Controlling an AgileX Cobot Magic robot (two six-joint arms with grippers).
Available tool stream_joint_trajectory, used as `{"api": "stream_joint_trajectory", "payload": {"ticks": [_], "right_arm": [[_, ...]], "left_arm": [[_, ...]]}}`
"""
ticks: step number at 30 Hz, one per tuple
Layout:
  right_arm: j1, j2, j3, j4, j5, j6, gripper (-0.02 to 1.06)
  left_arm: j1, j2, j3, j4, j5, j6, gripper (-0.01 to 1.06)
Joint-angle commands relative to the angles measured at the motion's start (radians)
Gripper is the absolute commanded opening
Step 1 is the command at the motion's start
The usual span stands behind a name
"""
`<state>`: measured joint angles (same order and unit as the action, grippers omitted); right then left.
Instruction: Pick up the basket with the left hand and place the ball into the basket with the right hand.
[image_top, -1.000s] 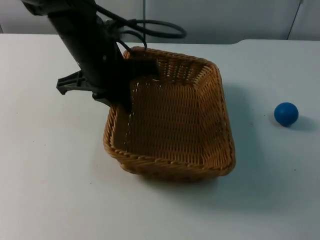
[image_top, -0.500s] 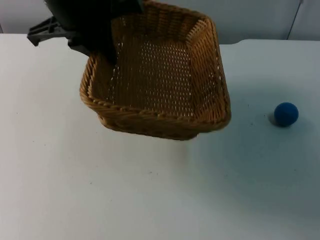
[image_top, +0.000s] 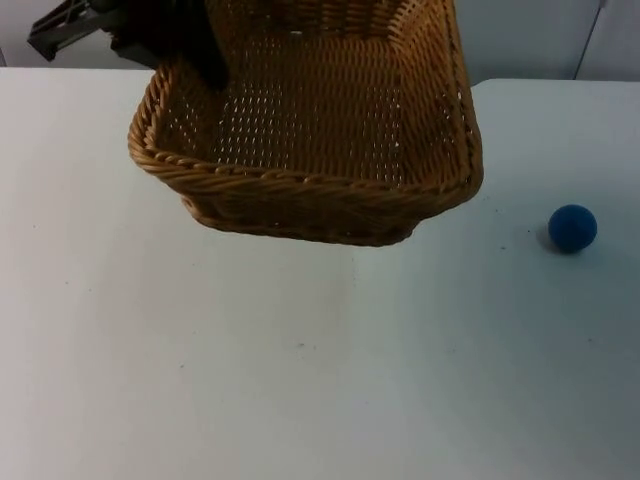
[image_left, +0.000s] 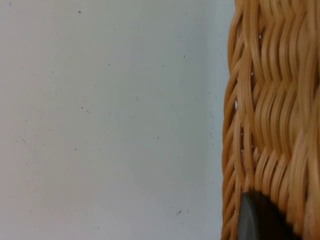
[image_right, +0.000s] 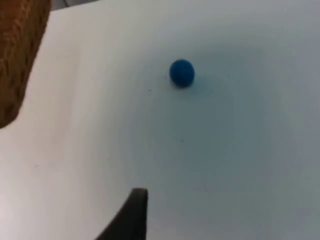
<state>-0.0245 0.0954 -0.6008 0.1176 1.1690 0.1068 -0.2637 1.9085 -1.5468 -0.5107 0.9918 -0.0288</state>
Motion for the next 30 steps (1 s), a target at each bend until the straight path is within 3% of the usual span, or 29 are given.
{"api": "stream_joint_trajectory", "payload": {"ticks": [1, 2, 7, 12, 16, 17, 19, 21, 30], "right_arm": [[0.001, 0.026, -0.044, 0.041, -0.064, -0.02, 1.04], [0.001, 0.044, -0.069, 0.059, -0.103, -0.019, 1.04], [0.015, 0.191, -0.109, 0.054, -0.091, -0.046, 1.04], [0.025, 0.363, -0.122, -0.052, -0.163, -0.028, 1.04], [0.025, 0.575, -0.139, -0.126, -0.285, -0.03, 1.04], [0.025, 0.575, -0.139, -0.126, -0.285, -0.03, 1.04], [0.025, 0.702, -0.162, -0.136, -0.397, -0.033, 1.04], [0.025, 0.806, -0.184, -0.118, -0.448, -0.06, 1.04], [0.099, 1.098, -0.329, -0.144, -0.52, -0.026, 1.04]], "left_arm": [[0.003, -0.02, -0.01, -0.033, 0.001, 0.007, 0.0], [0.003, -0.02, -0.01, -0.033, 0.004, 0.014, 0.0], [0.003, -0.02, -0.01, -0.033, 0.01, 0.018, 0.0], [0.003, -0.02, -0.01, -0.031, -0.018, 0.018, 0.0], [0.002, -0.02, -0.01, -0.032, -0.055, -0.007, 0.0], [0.002, -0.02, -0.01, -0.032, -0.055, -0.007, 0.0], [-0.001, -0.02, -0.01, -0.033, -0.071, -0.007, 0.0], [-0.001, -0.022, -0.01, -0.033, -0.089, -0.007, 0.0], [-0.001, -0.024, -0.01, -0.005, -0.113, 0.005, 0.0]]}}
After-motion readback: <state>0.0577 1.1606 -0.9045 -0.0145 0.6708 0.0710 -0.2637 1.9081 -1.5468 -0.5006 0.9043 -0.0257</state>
